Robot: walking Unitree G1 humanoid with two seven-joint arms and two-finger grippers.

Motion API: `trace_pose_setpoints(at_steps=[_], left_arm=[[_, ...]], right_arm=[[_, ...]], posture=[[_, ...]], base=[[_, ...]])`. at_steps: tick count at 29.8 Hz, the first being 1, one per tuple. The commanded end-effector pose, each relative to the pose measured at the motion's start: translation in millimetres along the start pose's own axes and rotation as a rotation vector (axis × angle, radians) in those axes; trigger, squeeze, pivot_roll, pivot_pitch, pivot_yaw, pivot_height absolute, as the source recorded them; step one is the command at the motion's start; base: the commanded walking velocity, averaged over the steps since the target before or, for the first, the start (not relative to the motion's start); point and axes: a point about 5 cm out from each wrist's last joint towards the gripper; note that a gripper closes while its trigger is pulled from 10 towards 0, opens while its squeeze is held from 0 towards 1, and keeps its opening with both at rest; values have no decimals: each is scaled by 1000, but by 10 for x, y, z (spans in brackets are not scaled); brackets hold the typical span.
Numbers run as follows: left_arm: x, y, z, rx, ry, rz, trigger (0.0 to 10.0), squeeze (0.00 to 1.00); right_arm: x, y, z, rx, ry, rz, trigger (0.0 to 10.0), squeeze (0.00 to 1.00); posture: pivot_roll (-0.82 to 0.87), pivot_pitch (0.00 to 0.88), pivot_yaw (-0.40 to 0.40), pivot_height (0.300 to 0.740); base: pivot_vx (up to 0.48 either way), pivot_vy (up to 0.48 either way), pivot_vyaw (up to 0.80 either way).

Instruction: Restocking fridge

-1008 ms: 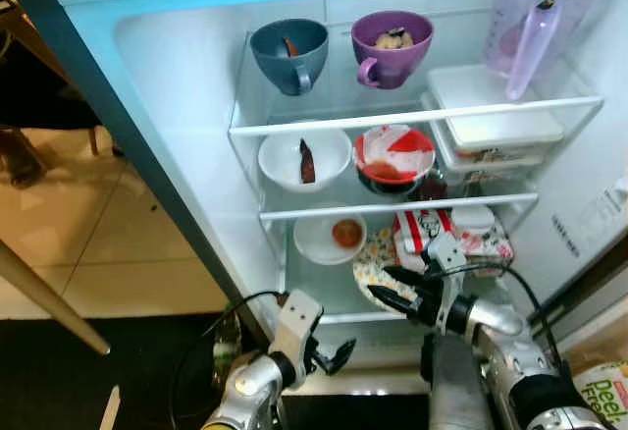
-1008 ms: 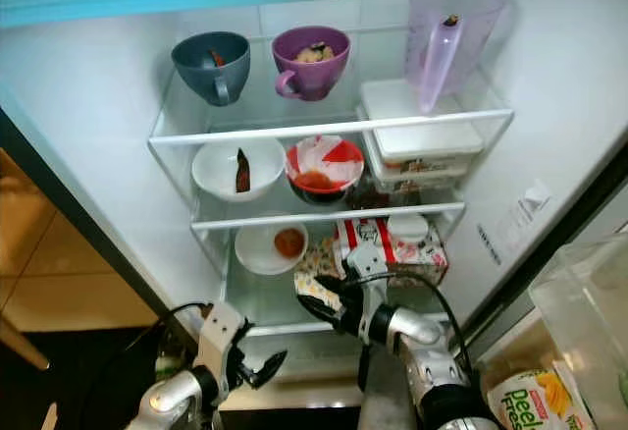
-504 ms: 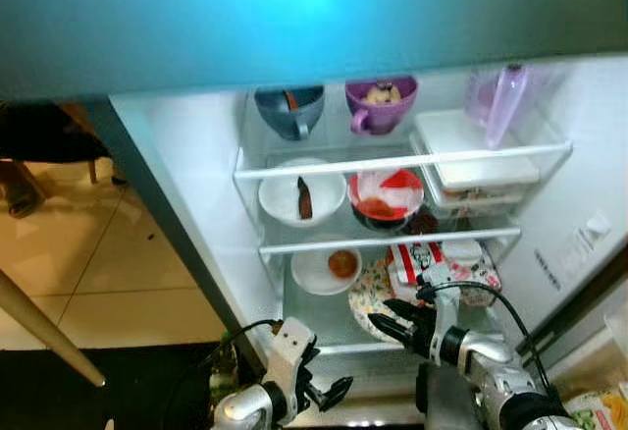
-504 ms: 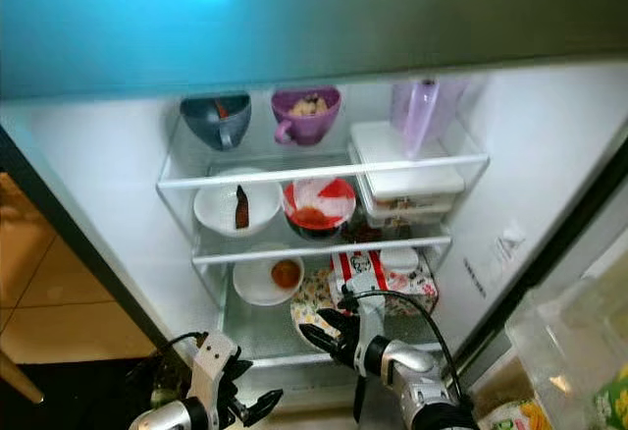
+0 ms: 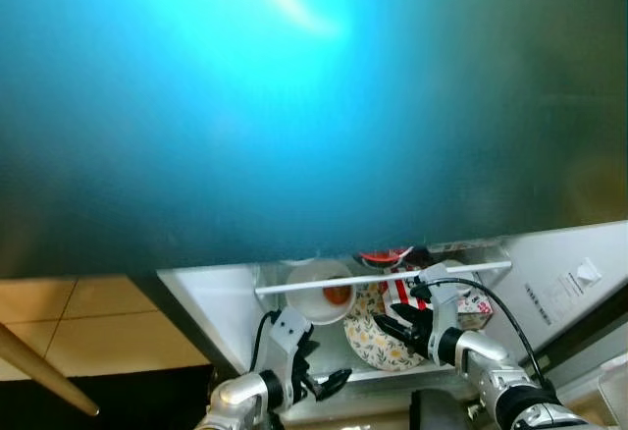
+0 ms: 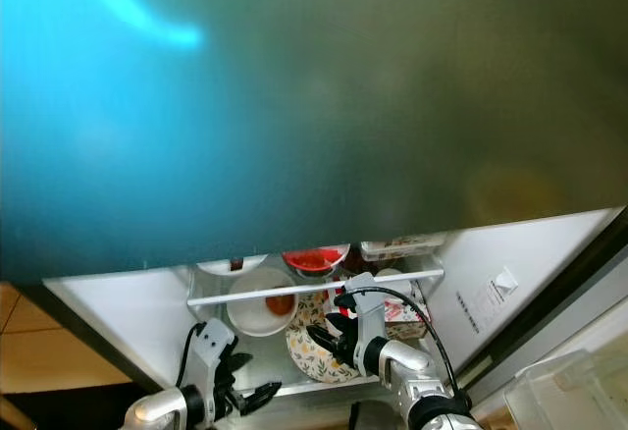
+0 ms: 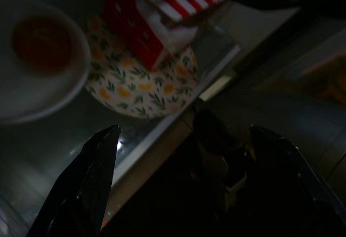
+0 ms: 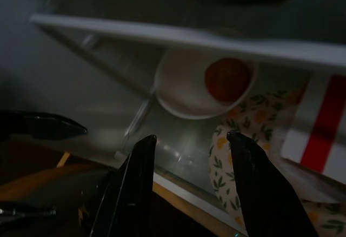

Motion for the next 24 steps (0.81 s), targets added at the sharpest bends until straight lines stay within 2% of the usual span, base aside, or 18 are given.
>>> trace_pose_setpoints(at_steps=[1,6,10,14,19,24], left_arm=[[79,-36,72,13,27,19,10000,0],[41,82,121,34,47,-21,10000,0],[35,101,127,36,52,-29,10000,0],[27,124,137,40,55,-34,10000,0],[20,135,137,41,53,-34,10000,0],[5,130,129,51,53,-28,10000,0]], right_arm=[[-8,6,3,-21,-5,-10,10000,0],[15,-11,-37,-42,-37,-8,10000,0],[20,-36,-50,-41,-60,11,10000,0],[56,-80,-112,-45,-139,33,10000,0],[72,-85,-133,-54,-155,31,10000,0],[119,-122,-169,-112,-170,2,10000,0]], posture=[[-27,0,33,622],[-33,0,27,642],[-33,0,29,647],[-37,0,33,647],[-37,0,33,647],[-38,0,34,652]], base=[[0,0,0],[0,0,0],[0,0,0],[0,0,0],[0,0,0],[0,0,0]])
Point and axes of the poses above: a point about 5 cm out from each wrist's last joint towards the gripper, its own x axis pointing back from the gripper into the wrist, its own y axis along the axis of the wrist's last joint, z = x × y, and after that the axes turned 1 degree about x, right-handed
